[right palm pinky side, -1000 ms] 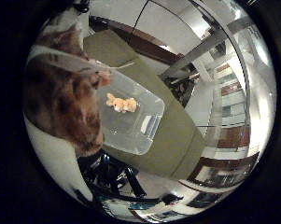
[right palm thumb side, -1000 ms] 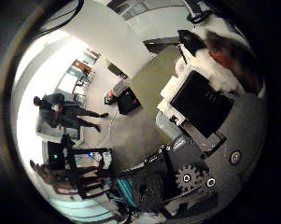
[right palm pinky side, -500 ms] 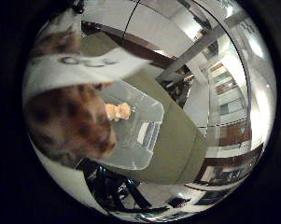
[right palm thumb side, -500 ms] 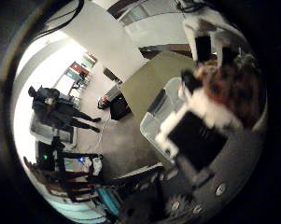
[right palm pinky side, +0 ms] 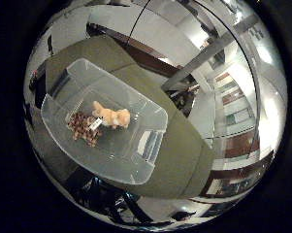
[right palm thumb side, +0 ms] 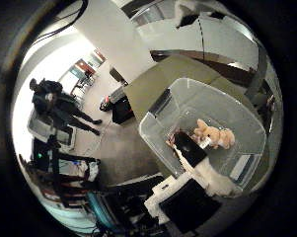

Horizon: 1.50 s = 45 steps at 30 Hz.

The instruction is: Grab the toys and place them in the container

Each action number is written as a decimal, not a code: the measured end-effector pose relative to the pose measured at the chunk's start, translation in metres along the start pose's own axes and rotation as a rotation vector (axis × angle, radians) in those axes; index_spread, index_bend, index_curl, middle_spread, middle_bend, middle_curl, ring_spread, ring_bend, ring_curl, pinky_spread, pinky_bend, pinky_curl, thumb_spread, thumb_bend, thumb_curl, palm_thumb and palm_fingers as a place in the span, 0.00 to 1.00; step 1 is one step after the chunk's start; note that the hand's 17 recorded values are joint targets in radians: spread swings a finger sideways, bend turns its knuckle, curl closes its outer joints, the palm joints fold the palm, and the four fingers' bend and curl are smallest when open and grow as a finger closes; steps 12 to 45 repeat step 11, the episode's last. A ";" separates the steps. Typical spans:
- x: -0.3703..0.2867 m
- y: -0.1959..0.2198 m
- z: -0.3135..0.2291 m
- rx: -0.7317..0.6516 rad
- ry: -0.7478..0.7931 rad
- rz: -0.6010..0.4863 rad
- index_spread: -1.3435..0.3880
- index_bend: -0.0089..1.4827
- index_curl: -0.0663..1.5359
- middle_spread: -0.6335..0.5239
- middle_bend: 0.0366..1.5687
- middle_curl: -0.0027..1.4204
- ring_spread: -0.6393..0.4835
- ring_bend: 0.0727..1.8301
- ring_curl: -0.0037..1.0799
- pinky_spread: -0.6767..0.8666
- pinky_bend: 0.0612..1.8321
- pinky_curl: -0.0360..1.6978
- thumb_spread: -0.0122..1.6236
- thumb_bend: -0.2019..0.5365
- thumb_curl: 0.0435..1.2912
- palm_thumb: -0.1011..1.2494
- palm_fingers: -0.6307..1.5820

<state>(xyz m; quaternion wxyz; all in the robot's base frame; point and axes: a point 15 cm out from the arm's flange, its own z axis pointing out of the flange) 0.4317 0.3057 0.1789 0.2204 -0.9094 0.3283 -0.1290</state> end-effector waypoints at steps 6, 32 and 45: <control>0.053 0.037 -0.023 -0.022 0.052 0.052 0.51 0.17 0.27 0.49 0.12 0.22 0.67 0.18 0.20 0.69 0.27 0.16 0.66 0.24 0.34 0.63 0.35; 0.121 0.073 -0.046 -0.055 0.115 0.122 0.51 0.15 0.27 0.49 0.10 0.22 0.67 0.15 0.19 0.69 0.25 0.14 0.65 0.25 0.33 0.63 0.38; 0.121 0.073 -0.046 -0.055 0.115 0.122 0.51 0.15 0.27 0.49 0.10 0.22 0.67 0.15 0.19 0.69 0.25 0.14 0.65 0.25 0.33 0.63 0.38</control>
